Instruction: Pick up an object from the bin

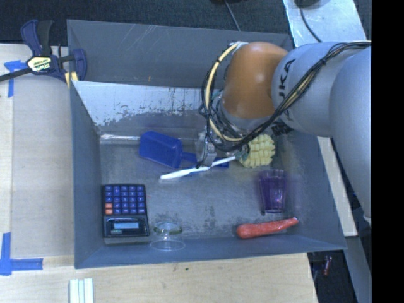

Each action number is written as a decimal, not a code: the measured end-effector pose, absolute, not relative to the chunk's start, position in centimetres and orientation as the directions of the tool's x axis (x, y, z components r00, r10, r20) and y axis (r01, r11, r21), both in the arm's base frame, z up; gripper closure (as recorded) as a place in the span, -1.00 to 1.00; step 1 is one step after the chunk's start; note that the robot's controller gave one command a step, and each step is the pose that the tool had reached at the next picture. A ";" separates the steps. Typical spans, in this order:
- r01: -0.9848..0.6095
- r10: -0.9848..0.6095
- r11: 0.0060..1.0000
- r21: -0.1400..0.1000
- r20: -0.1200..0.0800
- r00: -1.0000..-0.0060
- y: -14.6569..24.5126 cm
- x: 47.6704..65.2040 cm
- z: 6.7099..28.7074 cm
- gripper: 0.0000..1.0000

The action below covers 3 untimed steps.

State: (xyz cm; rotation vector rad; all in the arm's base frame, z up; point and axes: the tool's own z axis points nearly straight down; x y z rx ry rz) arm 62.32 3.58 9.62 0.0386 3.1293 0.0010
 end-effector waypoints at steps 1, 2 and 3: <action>0.025 0.025 1.000 0.001 -0.012 -1.000 3.6 62.3 9.6 1.00; 0.061 0.061 0.998 0.001 -0.015 -0.998 -6.0 59.4 7.0 -1.00; 0.054 0.054 0.999 0.001 -0.017 -0.998 -5.6 59.5 7.1 -1.00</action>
Offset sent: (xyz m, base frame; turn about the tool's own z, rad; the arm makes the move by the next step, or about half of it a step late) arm -0.0294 -0.0906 -0.0262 0.0277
